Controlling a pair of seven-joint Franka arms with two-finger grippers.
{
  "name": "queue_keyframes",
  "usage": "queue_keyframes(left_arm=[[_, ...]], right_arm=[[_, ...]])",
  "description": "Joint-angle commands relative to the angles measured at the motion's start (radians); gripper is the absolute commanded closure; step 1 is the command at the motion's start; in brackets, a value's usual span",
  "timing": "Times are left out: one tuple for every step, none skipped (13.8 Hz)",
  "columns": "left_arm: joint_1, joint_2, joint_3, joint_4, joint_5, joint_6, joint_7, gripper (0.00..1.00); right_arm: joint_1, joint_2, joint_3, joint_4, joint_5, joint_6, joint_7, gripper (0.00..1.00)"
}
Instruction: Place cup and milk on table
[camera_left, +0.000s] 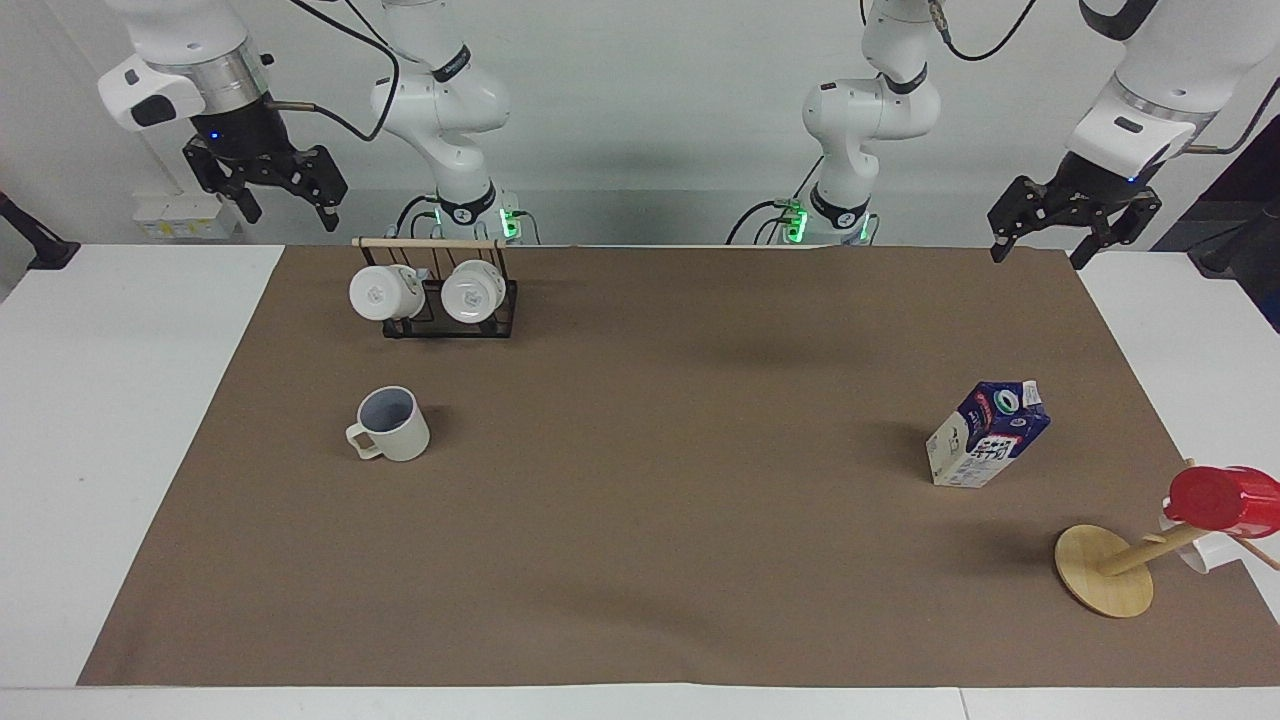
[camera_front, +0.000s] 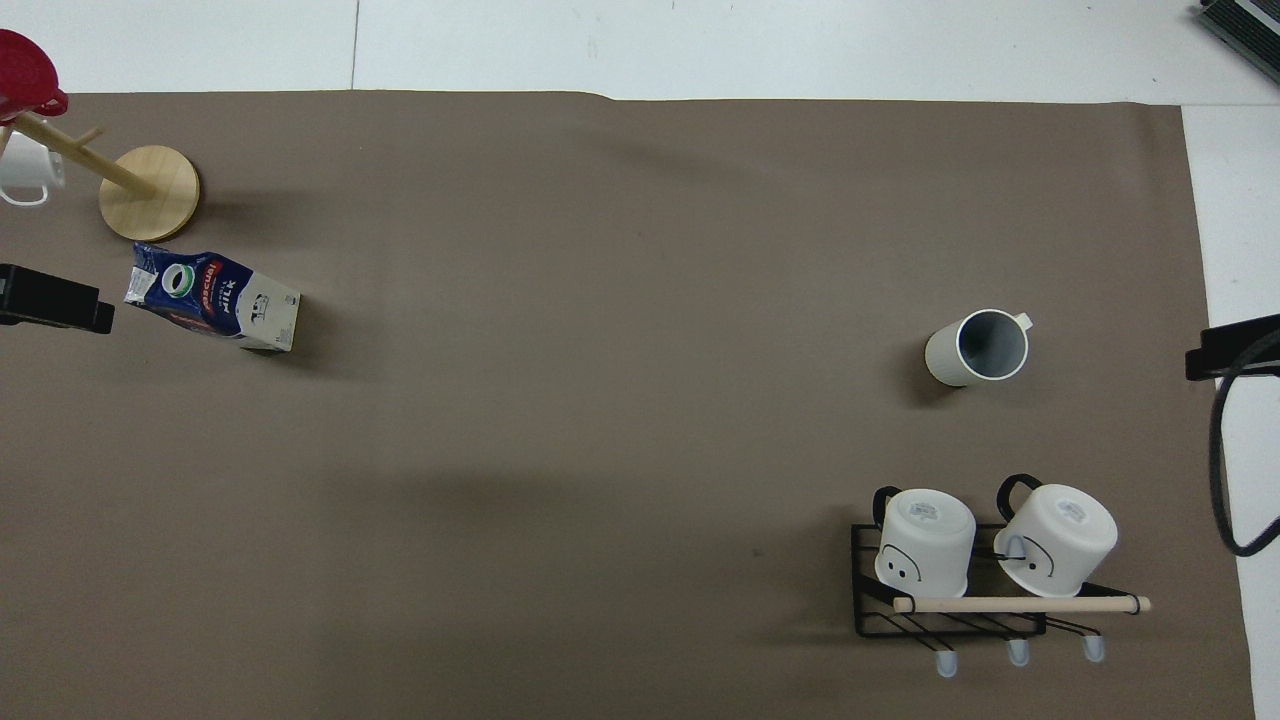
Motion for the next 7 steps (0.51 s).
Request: queue_keyframes(left_arm=[[0.000, -0.028, 0.000, -0.035, -0.009, 0.011, 0.005, 0.00], [0.000, -0.028, 0.000, -0.035, -0.009, 0.011, 0.005, 0.00], [0.000, -0.028, 0.000, -0.035, -0.009, 0.010, 0.003, 0.00], [0.000, -0.028, -0.001, -0.033, -0.009, 0.010, -0.001, 0.00], [0.000, -0.027, -0.001, -0.032, -0.009, 0.010, -0.001, 0.00], [0.002, -0.027, -0.001, -0.030, -0.009, 0.008, 0.005, 0.00], [0.002, -0.027, 0.000, -0.030, -0.009, 0.002, 0.005, 0.00]], right_arm=[[-0.012, -0.006, 0.004, 0.004, 0.011, -0.012, -0.026, 0.00], [-0.012, -0.006, 0.004, 0.004, 0.011, -0.012, -0.026, 0.00], [-0.012, -0.006, 0.004, 0.003, 0.011, -0.008, -0.026, 0.00], [-0.012, -0.006, 0.004, 0.003, 0.011, -0.008, -0.025, 0.00], [-0.012, -0.007, 0.004, 0.001, 0.011, -0.008, -0.025, 0.00], [-0.012, -0.007, 0.004, 0.001, 0.011, -0.006, -0.026, 0.00], [-0.012, -0.007, 0.004, 0.001, 0.011, -0.006, -0.025, 0.00]])
